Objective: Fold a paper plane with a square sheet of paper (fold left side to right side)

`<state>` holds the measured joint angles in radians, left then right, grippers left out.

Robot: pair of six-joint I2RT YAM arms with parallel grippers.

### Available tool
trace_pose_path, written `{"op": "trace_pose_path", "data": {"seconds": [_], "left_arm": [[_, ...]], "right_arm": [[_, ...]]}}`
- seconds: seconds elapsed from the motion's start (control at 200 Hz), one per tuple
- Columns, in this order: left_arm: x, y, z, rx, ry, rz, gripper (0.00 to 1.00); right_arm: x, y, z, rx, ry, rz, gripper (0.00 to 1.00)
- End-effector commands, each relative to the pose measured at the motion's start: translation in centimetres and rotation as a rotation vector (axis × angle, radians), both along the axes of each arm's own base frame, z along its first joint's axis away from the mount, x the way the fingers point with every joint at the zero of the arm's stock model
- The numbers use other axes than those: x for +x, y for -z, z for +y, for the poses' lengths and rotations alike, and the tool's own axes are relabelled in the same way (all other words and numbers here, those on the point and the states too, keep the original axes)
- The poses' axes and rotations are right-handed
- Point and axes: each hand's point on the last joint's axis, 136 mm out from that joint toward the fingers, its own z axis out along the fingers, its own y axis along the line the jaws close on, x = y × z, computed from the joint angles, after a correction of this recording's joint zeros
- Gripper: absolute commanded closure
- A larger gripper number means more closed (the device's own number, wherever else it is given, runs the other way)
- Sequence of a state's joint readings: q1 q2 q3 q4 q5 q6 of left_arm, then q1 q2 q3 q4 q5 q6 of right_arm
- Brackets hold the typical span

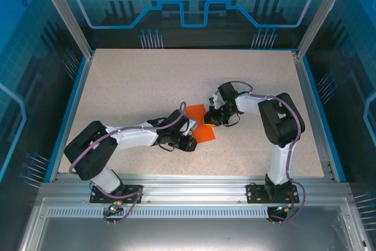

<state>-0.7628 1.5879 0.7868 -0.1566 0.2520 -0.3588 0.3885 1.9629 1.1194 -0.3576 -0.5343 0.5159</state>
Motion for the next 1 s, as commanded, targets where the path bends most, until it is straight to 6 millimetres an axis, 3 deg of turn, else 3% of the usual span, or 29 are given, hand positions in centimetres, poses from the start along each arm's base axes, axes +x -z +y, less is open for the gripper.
{"op": "trace_pose_path", "data": {"seconds": [0.0,0.08,0.185,0.385,0.6,0.795,0.995], "left_arm": [[1.2,-3.8,-2.6,-0.131,0.017,-0.02,0.67],[2.3,-3.9,-3.7,-0.141,0.018,-0.035,0.67],[3.4,-2.2,-4.3,-0.095,0.014,-0.022,0.67],[4.9,1.7,-2.7,0.012,-0.08,0.006,0.68],[3.6,4.1,-1.3,0.063,-0.108,0.055,0.69],[2.6,4.9,-0.6,0.065,-0.117,0.082,0.72],[2.5,5.0,-0.3,0.075,-0.117,0.078,0.73]], "right_arm": [[-0.4,1.5,-0.8,-0.06,0.014,0.014,0.89],[-0.4,1.4,-0.7,-0.059,0.013,0.012,0.89],[-0.5,1.4,-0.7,-0.057,0.01,0.014,0.89],[-0.3,0.6,-0.4,-0.04,0.005,-0.003,0.89],[0.0,-1.5,0.2,0.014,-0.012,-0.052,0.89],[-1.2,-3.2,0.3,0.046,-0.023,-0.069,0.89],[-3.1,-2.9,2.0,0.073,-0.054,-0.047,0.9]]}}
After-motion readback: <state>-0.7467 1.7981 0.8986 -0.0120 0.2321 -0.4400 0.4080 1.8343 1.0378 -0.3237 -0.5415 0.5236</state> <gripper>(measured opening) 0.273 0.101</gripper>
